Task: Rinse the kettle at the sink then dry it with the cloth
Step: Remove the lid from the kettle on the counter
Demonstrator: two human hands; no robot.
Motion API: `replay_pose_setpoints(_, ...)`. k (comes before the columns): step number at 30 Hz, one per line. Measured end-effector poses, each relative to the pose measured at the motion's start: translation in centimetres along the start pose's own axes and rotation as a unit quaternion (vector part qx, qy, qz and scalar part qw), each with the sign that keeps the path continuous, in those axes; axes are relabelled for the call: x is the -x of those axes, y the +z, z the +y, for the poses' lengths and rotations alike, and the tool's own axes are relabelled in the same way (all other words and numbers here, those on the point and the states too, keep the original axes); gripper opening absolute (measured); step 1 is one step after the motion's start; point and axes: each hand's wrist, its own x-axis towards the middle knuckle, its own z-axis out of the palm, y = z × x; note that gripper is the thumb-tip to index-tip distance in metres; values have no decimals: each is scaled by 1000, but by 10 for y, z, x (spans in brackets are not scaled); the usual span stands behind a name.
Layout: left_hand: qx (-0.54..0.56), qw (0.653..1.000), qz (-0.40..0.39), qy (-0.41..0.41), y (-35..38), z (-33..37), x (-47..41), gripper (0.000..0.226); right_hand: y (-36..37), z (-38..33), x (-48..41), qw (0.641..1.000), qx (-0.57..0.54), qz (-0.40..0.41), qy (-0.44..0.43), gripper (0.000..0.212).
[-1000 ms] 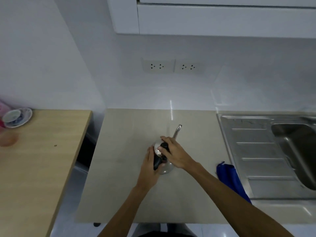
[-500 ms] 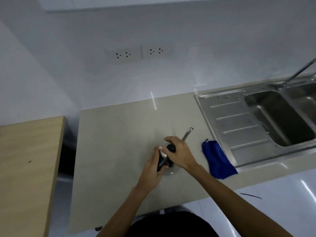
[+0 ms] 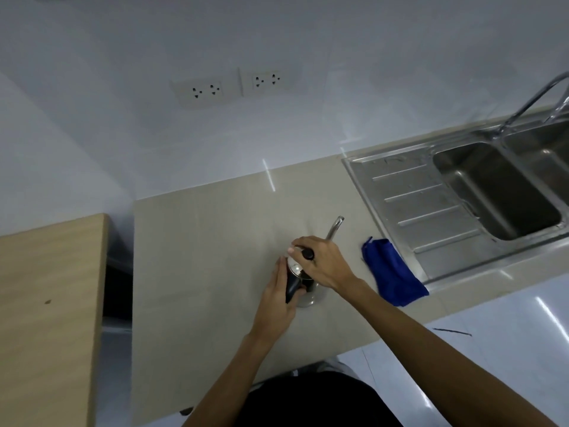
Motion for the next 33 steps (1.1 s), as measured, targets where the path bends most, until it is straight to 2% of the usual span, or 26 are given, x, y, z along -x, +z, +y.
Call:
replay_pose_setpoints(6,-13,1000,-5,-2,-1,3,2,82,-3,1,-2,1000,8,-23,-18,47)
replay_pose_setpoints(12,-25,1000,2,-1,1,3,2,82,-8,2,-6,998,1,-56,-35,59)
replay_pose_setpoints(13,-24,1000,4,-2,2,3,3,81,-9,3,-7,998,-9,-62,-29,58)
replay_pose_setpoints(16,-22,1000,6,-13,3,2,4,81,-23,2,-14,988,-110,-57,93,63)
replay_pose_setpoints(19,-23,1000,-3,-16,3,2,3,81,-27,2,-13,994,-76,-62,40,57)
replay_pose_setpoints(23,-17,1000,-7,-17,4,2,1,81,-24,2,-5,994,-99,-35,30,47)
replay_pose_setpoints(27,-13,1000,-2,-23,5,1,2,81,-32,7,0,997,-67,11,21,57)
replay_pose_setpoints(33,-15,999,12,-26,8,-6,1,84,-51,46,40,988,-92,85,91,59)
